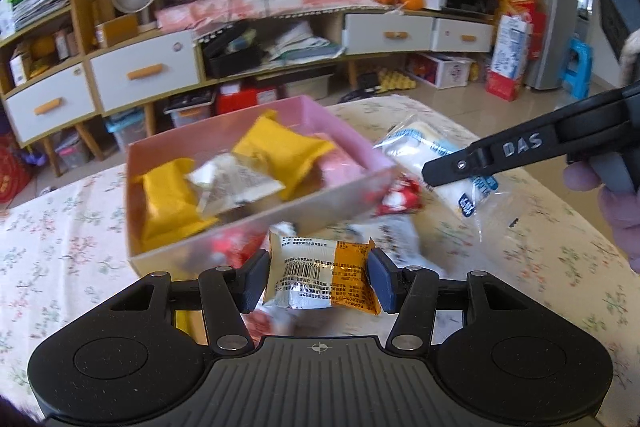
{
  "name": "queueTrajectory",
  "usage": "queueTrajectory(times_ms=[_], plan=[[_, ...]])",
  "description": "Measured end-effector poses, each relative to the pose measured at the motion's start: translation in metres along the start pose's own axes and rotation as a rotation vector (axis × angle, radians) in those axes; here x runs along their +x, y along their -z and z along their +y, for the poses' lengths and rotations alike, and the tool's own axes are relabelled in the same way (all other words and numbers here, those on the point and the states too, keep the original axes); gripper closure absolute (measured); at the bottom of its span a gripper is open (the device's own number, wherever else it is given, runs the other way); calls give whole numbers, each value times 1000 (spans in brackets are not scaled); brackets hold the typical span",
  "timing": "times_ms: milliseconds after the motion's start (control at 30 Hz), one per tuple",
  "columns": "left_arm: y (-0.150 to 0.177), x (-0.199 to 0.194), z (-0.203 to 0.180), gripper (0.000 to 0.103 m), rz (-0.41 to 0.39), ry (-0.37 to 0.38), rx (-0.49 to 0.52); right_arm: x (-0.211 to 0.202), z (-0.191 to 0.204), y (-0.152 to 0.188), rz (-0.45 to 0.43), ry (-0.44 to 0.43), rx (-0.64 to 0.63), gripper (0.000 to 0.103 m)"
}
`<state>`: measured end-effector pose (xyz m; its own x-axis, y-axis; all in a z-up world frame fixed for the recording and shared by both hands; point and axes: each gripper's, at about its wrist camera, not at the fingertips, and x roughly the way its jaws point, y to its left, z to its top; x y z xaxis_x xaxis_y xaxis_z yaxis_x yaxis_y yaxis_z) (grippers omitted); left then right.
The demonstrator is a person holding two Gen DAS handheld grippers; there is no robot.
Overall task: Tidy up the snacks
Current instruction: 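Carry both held packets up over the pink box, then lower both packets into the pink box and open both tools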
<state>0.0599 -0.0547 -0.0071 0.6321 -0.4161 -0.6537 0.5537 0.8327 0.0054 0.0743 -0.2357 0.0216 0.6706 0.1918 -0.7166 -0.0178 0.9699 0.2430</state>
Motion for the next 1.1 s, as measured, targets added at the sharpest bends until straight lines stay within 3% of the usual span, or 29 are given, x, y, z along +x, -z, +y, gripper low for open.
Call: queueTrajectory(times_ms=[200, 633, 900, 1100], plan=[[-18, 20, 38, 51, 39, -66, -43, 19, 16, -21, -15, -42, 55, 86], [-67, 71, 86, 51, -4, -111, -49, 59, 26, -51, -55, -61, 121, 86], [-82, 112, 96, 50, 21, -119, -64, 75, 14, -66, -82, 75, 94, 86], [-88, 134, 98, 50, 52, -138, -45, 93, 16, -70, -81, 75, 73, 86]])
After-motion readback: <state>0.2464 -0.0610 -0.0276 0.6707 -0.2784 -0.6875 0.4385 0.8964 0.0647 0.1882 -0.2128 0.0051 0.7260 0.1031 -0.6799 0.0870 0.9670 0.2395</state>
